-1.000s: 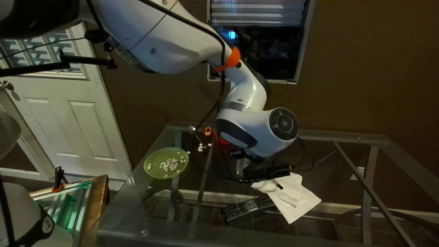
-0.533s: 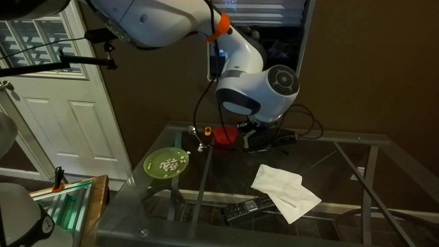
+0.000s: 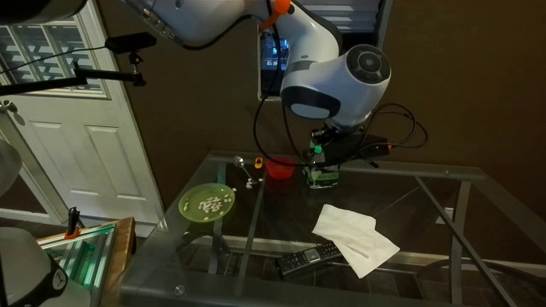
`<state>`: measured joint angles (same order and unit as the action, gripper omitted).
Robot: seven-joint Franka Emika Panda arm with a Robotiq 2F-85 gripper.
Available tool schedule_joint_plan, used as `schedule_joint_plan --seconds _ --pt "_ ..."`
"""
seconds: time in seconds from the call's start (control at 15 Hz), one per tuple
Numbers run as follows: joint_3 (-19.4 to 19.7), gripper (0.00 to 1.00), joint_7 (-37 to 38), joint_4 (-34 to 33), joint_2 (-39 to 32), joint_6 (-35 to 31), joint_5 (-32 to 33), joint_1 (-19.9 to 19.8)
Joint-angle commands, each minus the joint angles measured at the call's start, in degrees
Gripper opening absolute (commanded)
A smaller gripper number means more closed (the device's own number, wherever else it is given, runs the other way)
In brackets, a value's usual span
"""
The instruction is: Put the bottle in the box
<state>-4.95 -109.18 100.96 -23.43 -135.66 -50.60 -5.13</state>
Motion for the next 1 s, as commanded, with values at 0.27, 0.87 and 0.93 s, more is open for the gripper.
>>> schedule_joint_plan --seconds 0.27,0.87,0.93 --pt "-0.5 0.27 -0.3 -4.6 -4.4 1.1 1.3 0.0" --pt "-3.9 0.27 0.4 -22.1 -15.6 5.3 2.1 0.1" --pt "-4.2 0.27 0.6 -24.0 -16.7 6.7 2.1 0.1"
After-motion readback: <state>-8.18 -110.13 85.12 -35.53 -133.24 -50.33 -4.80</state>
